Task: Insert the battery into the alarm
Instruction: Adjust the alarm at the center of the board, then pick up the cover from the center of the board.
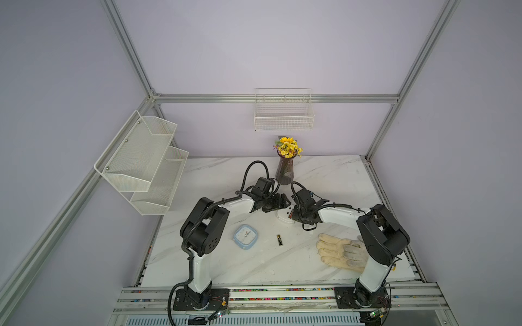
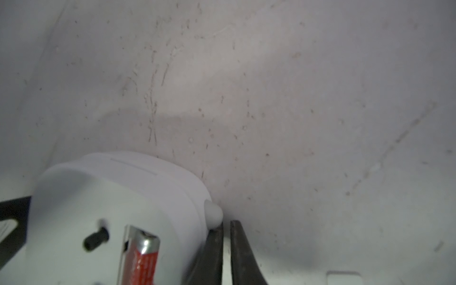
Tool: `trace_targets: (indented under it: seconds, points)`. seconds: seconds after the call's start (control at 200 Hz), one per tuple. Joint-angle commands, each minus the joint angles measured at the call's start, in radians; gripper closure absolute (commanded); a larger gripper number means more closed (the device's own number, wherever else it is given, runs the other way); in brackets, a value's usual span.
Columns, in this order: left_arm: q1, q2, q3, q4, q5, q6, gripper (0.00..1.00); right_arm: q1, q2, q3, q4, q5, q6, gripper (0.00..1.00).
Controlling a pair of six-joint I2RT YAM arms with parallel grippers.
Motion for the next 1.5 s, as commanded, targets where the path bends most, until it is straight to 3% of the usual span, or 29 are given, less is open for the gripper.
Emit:
trace_targets:
  seconds: [0.0,0.21,0.355,0.525,0.695,1.29,1.494]
  points:
    - [0.005,-0.005,0.016,0.005,0.041,0.034,0.17,-0.019,0.018,0.033,0.051,-0.029,-0.040,0.87]
    - [-0.008,-0.065,-0.047,0.018,0.046,0.001,0.18,-0.038,0.026,0.061,0.049,-0.061,-0.064,0.87]
    - [-0.027,-0.104,-0.097,0.051,0.043,-0.033,0.19,-0.039,-0.046,0.026,-0.002,-0.024,-0.058,0.84]
    - [-0.026,-0.159,-0.145,0.038,-0.049,-0.046,0.19,-0.040,-0.153,0.012,-0.175,0.046,-0.042,0.77]
    - [-0.026,-0.168,-0.148,0.008,-0.069,-0.048,0.18,-0.010,-0.237,-0.083,-0.207,0.040,0.003,0.69]
    - [-0.026,-0.168,-0.157,0.033,-0.106,-0.065,0.18,0.027,-0.130,-0.101,-0.215,0.106,0.056,0.72]
    - [-0.026,-0.161,-0.168,0.031,-0.118,-0.064,0.18,0.026,-0.184,-0.164,-0.191,0.075,0.047,0.73]
